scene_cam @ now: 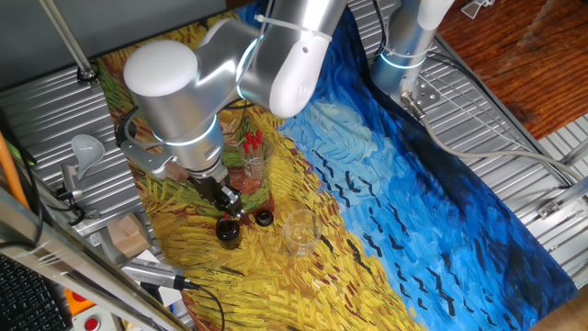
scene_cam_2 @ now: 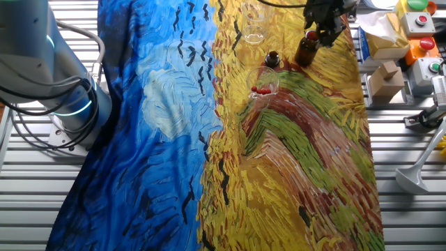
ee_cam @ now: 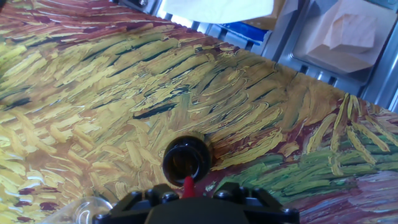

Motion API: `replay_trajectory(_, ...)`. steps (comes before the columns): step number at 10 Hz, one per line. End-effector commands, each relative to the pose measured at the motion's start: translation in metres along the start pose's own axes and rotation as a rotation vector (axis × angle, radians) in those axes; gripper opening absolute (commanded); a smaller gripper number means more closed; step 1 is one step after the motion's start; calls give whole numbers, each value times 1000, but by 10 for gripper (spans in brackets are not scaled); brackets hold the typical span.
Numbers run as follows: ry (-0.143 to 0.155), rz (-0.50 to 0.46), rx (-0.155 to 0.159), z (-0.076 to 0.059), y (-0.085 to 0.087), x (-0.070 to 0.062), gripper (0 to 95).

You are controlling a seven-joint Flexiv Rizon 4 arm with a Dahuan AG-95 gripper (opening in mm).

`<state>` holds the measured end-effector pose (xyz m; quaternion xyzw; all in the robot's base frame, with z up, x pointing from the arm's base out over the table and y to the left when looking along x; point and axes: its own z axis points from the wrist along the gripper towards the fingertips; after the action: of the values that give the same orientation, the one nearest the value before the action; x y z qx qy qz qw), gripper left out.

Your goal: Transfer liquid using a dropper

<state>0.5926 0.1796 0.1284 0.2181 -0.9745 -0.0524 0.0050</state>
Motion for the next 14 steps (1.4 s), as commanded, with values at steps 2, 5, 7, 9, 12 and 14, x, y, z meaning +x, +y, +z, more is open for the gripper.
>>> replay_trajectory(2,-1,12,0,5,0,-1,380)
replay_trajectory(5,1,26,5,10,4,-3,380)
replay_trajectory(7,0,24,5,13,3,-3,380)
replay_trajectory(9,0,25,6,15,3,-4,380)
replay_trajectory(12,2,25,8,16,3,-4,190)
replay_trajectory(14,3,25,9,16,3,-4,190)
